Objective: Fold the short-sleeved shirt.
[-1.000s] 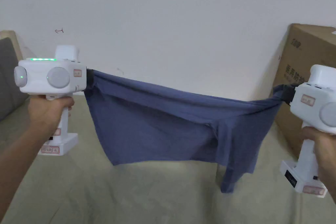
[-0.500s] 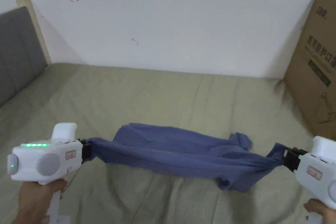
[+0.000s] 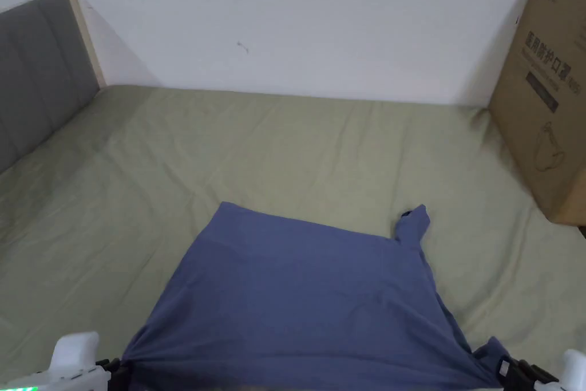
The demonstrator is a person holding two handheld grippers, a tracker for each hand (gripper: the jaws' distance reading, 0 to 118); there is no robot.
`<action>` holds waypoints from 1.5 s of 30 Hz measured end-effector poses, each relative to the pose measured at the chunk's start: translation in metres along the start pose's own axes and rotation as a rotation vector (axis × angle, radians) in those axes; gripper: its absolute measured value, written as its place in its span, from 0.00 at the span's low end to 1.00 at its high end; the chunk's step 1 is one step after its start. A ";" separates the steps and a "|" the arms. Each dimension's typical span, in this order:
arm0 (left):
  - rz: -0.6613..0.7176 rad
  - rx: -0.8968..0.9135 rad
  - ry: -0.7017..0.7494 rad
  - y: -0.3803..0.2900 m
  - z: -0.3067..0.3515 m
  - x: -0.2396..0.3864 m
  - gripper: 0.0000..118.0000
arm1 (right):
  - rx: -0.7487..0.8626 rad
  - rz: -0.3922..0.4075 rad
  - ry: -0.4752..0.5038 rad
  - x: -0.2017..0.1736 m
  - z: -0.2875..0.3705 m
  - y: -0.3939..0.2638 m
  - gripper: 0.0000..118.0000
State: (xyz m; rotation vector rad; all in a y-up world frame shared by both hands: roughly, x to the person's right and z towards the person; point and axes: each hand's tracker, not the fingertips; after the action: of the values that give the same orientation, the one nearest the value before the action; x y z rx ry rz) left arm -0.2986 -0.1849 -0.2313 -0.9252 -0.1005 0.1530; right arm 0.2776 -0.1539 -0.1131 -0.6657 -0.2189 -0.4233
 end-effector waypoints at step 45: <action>-0.142 0.651 -0.181 0.088 0.145 0.132 0.00 | 0.581 0.364 -0.096 -0.108 0.131 0.088 0.00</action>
State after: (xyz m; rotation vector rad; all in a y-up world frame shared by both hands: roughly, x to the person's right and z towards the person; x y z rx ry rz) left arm -0.1985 0.0040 -0.2122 -0.2518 -0.2658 0.1256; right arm 0.2118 0.0252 -0.0960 -0.1445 -0.2893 0.0316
